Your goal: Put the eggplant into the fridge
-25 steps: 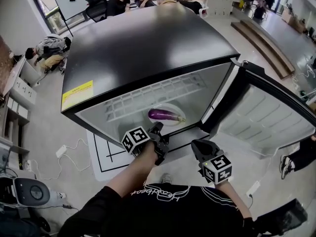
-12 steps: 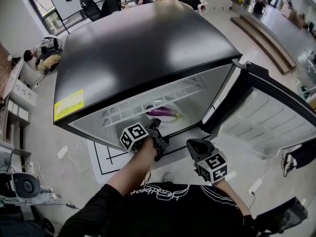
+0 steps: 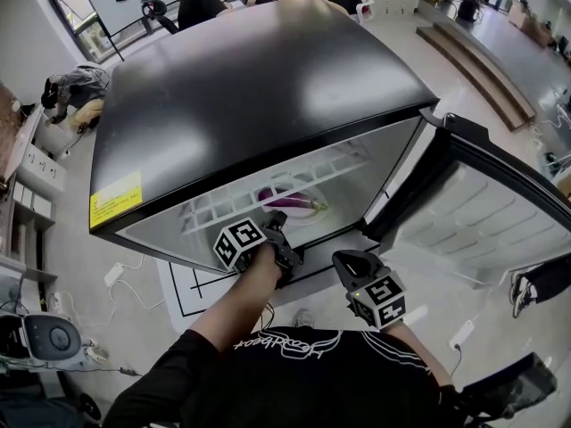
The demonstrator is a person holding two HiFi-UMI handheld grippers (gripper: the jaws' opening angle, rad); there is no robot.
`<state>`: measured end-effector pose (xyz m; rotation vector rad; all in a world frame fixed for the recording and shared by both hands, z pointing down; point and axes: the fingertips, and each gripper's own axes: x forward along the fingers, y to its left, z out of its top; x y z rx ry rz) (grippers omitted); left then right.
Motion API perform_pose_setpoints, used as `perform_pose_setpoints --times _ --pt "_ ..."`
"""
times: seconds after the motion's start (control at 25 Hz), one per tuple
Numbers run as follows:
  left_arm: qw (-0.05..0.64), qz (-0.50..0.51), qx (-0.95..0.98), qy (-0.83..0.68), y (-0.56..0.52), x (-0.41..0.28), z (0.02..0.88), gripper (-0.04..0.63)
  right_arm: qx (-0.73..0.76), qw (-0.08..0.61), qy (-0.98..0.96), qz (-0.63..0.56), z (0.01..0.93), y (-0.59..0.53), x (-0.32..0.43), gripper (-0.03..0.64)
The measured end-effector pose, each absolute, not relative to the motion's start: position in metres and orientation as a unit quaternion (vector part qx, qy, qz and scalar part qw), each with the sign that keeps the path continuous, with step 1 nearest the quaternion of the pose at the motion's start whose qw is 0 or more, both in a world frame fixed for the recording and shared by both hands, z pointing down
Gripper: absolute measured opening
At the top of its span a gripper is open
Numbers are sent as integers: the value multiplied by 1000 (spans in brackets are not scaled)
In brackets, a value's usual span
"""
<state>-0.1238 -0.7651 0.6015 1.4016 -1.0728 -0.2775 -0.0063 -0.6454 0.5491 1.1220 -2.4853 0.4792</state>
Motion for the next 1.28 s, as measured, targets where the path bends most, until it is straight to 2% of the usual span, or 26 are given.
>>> perform_pose_setpoints --times 0.48,0.68,0.92,1.28 --pt "594 -106 632 -486 -769 -132 598 44 398 184 -883 168 548 -648 -2 8" --pt "582 -73 650 -482 -767 -127 597 153 401 179 -882 171 548 -648 -1 8" --pt "569 -17 677 -467 -758 -119 595 222 398 174 -885 171 546 -647 -2 8" --pt "553 -11 707 -440 -735 -117 581 229 396 168 -885 176 543 -639 0 8"
